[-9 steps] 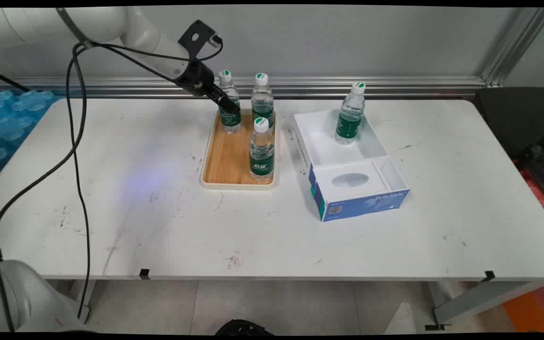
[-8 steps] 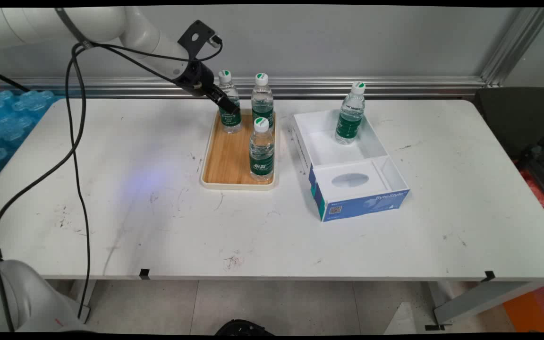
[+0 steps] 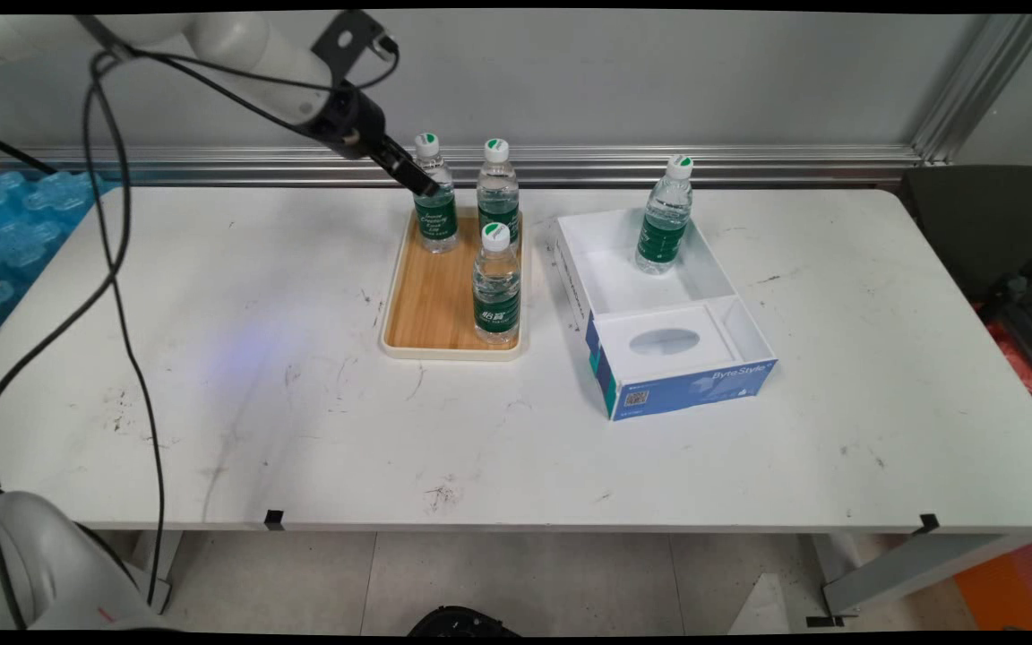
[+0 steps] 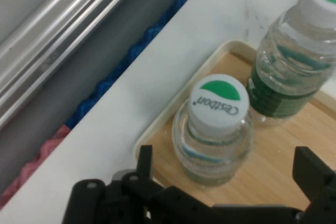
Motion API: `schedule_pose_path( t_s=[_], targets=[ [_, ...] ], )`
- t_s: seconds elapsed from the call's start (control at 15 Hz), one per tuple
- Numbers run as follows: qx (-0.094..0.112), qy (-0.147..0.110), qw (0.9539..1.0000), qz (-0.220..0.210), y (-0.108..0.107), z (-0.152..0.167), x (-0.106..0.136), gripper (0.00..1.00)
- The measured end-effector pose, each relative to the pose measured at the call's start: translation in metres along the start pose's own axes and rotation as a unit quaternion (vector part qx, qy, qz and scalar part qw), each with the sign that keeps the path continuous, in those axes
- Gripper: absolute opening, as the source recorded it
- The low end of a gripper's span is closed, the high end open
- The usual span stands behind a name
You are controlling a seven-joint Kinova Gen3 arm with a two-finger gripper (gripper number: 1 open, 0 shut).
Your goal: Pick up the green bottle from the white box
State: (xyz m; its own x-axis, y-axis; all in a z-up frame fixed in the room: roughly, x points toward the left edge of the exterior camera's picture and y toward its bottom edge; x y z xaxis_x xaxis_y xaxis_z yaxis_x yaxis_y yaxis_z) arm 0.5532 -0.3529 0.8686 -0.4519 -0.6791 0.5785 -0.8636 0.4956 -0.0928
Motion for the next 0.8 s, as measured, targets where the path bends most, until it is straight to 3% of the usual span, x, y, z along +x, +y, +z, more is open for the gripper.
schedule_pose_path(
  t_s=[0.47, 0.8],
  targets=[
    [-0.005, 0.01, 0.9997, 0.02, 0.007, -0.081, 0.023, 1.0],
    [-0.034, 0.021, 0.9981, 0.046, 0.027, -0.135, 0.05, 1.0]
  ],
)
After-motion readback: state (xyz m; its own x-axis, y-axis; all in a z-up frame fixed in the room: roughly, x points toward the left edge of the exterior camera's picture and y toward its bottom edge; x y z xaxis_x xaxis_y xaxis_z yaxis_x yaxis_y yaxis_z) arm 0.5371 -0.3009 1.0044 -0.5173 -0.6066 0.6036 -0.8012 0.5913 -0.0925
